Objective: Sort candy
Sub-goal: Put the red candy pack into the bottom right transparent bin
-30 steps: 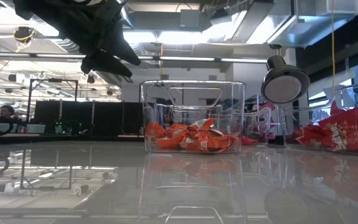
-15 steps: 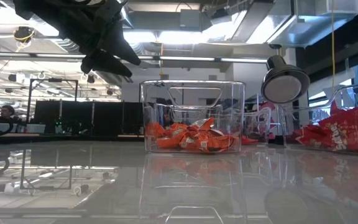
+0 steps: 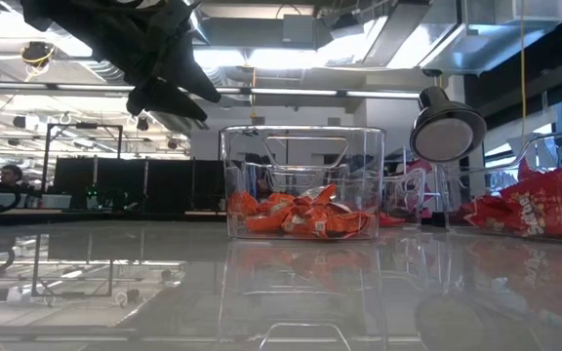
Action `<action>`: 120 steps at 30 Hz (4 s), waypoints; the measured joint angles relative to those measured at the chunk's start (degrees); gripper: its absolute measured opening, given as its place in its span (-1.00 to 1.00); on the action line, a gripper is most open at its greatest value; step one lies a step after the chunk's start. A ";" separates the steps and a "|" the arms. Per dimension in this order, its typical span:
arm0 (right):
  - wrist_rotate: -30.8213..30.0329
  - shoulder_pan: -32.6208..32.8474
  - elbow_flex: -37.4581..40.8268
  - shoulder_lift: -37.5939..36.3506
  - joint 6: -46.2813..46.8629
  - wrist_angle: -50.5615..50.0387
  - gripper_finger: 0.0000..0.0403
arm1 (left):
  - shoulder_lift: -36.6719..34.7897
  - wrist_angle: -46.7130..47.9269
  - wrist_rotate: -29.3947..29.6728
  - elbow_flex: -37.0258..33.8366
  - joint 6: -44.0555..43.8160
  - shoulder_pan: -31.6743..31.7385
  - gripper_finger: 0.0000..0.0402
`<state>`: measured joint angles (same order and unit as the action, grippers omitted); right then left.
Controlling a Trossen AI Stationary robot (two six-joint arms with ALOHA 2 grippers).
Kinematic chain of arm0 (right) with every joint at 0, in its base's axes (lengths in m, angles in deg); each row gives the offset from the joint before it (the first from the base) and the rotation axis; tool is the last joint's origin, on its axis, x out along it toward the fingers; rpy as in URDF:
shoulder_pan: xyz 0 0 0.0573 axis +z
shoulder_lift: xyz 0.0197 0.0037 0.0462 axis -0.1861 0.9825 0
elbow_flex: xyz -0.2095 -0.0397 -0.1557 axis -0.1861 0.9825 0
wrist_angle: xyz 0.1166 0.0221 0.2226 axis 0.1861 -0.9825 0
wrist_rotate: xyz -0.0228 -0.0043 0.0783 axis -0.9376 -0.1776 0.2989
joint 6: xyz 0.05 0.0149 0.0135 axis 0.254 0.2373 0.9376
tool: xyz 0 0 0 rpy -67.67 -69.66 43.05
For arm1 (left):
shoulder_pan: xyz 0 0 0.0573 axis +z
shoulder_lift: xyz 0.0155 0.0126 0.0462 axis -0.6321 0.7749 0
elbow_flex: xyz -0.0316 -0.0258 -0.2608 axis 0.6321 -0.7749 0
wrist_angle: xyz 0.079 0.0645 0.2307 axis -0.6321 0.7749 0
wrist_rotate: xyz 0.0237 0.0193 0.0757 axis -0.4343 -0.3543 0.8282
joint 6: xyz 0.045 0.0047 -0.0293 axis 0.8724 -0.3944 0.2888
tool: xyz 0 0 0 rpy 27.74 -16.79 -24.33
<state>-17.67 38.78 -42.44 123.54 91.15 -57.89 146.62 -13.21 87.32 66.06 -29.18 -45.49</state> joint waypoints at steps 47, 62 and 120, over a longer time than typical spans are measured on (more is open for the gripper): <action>-4.28 2.31 -0.07 -1.23 -0.67 -7.08 -0.80 | 0.00 0.00 0.00 -0.02 0.00 -0.48 0.16; -16.95 -1.28 -1.31 -13.15 -1.84 -16.83 -0.83 | 0.00 0.00 0.00 0.00 0.03 -0.48 0.16; -8.44 0.38 -4.66 12.31 -4.44 0.28 0.33 | -0.01 0.00 0.00 -0.02 0.00 -0.48 0.16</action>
<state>-26.11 39.16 -47.10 135.84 86.71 -57.61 146.61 -13.21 87.32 66.04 -29.18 -45.97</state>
